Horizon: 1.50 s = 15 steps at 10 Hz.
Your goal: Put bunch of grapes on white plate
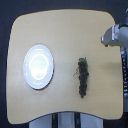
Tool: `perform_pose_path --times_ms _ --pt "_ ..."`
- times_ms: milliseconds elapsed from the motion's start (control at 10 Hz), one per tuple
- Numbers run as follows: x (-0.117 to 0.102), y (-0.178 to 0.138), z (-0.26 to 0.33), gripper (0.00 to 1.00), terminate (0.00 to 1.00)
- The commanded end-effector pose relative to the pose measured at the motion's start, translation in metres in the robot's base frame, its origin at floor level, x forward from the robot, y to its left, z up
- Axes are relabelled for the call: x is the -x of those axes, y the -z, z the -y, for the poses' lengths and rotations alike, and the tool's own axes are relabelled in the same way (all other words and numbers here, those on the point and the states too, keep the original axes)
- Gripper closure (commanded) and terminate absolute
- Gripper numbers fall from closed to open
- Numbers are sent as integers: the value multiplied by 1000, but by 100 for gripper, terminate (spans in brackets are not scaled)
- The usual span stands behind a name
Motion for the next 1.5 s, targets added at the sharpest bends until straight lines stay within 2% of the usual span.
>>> perform_pose_path --times_ms 0,500,900,1400 --pt "0 0 0 0 0" --pt "23 25 -32 0 0" --pt "54 54 -103 0 0" --pt "49 89 -148 0 0"
